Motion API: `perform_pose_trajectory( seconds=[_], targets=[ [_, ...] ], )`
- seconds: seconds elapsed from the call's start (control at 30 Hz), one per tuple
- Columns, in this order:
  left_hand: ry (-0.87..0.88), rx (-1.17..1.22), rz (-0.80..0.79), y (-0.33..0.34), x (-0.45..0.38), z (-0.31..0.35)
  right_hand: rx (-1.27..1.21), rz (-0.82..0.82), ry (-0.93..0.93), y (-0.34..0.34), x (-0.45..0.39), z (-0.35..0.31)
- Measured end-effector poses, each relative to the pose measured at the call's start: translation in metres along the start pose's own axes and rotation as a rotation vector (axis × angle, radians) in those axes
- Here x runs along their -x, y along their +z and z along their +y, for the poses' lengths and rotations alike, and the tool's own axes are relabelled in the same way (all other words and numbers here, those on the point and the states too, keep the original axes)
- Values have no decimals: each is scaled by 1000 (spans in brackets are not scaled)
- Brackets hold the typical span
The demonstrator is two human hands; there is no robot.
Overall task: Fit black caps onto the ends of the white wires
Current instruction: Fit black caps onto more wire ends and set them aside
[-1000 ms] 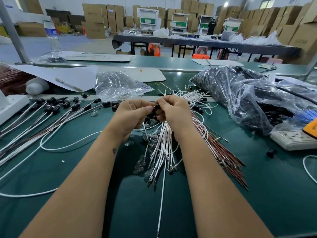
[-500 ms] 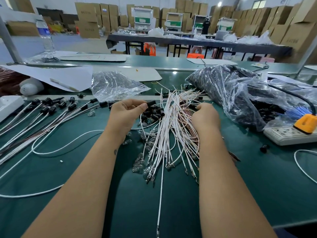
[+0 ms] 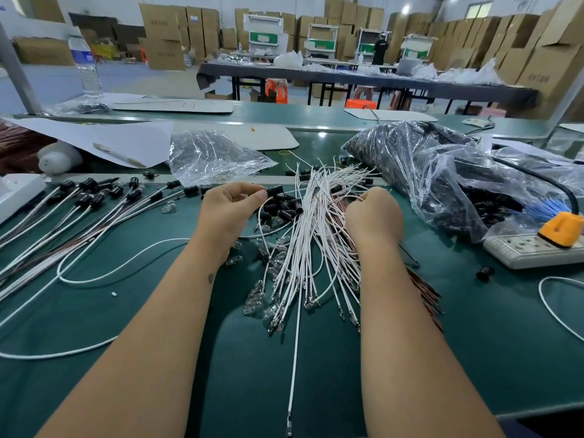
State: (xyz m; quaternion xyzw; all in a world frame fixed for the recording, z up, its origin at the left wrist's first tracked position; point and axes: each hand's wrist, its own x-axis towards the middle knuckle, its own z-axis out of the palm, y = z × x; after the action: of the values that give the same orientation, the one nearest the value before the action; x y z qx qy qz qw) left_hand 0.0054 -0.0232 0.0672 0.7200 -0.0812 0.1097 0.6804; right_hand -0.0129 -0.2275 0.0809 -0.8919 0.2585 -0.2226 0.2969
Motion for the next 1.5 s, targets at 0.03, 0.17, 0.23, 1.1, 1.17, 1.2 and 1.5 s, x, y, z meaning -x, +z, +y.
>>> perform_pose_trajectory(
  seconds=[0.03,0.17,0.23,1.1,1.17,1.2,1.5],
  targets=[
    [0,-3,2,0,0,0,-8,29,-2,-1,1,-1],
    [0,10,-8,-1,0,0,41,75,-28,-2,2,-3],
    [2,7,-16,0,1,1,108,125,-20,-2,1,-2],
    [-148,-178,82,-12,-6,-4,-265,100,-321,26,39,-49],
    [-152,-186,79,-13,-6,-3,-262,97,-298,25,38,-48],
    [-154,-184,76,-13,-6,-3,-262,89,-291,25,37,-47],
    [-119,-143,28,-13,-4,-3,-207,3,-345,31,37,-46]
  ],
)
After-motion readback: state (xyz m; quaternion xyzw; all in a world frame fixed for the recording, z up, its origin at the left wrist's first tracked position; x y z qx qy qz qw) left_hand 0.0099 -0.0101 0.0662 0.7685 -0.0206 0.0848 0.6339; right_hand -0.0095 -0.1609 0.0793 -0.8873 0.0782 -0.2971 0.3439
